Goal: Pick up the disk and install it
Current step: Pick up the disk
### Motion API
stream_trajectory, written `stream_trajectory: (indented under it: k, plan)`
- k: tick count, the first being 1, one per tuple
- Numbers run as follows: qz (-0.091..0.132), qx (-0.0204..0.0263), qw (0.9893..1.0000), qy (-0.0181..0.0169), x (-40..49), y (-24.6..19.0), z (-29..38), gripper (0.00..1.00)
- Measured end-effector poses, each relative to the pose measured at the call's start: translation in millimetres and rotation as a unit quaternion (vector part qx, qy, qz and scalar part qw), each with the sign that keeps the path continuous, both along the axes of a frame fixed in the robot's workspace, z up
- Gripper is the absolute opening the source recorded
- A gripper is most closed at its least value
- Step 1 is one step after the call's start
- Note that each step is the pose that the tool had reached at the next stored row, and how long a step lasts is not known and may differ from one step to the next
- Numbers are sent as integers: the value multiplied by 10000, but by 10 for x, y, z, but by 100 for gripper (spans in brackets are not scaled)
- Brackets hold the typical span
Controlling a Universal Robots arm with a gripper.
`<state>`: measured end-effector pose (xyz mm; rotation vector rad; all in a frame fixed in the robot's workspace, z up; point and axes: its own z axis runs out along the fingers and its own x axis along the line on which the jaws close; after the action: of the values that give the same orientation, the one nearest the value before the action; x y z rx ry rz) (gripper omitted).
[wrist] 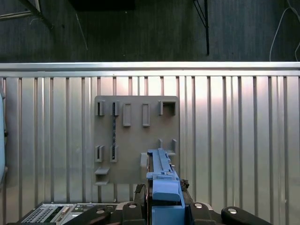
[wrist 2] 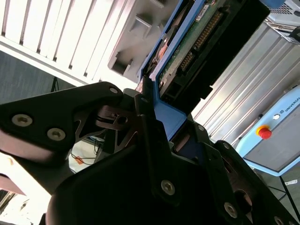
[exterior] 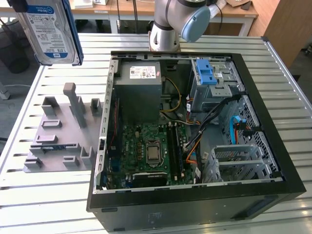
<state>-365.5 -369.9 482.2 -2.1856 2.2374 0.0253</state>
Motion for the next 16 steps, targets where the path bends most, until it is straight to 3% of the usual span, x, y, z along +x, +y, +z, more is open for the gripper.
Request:
stream_trajectory:
  k: [16]
  plan:
    - [0,0,10000,0,142,-2,0,36]
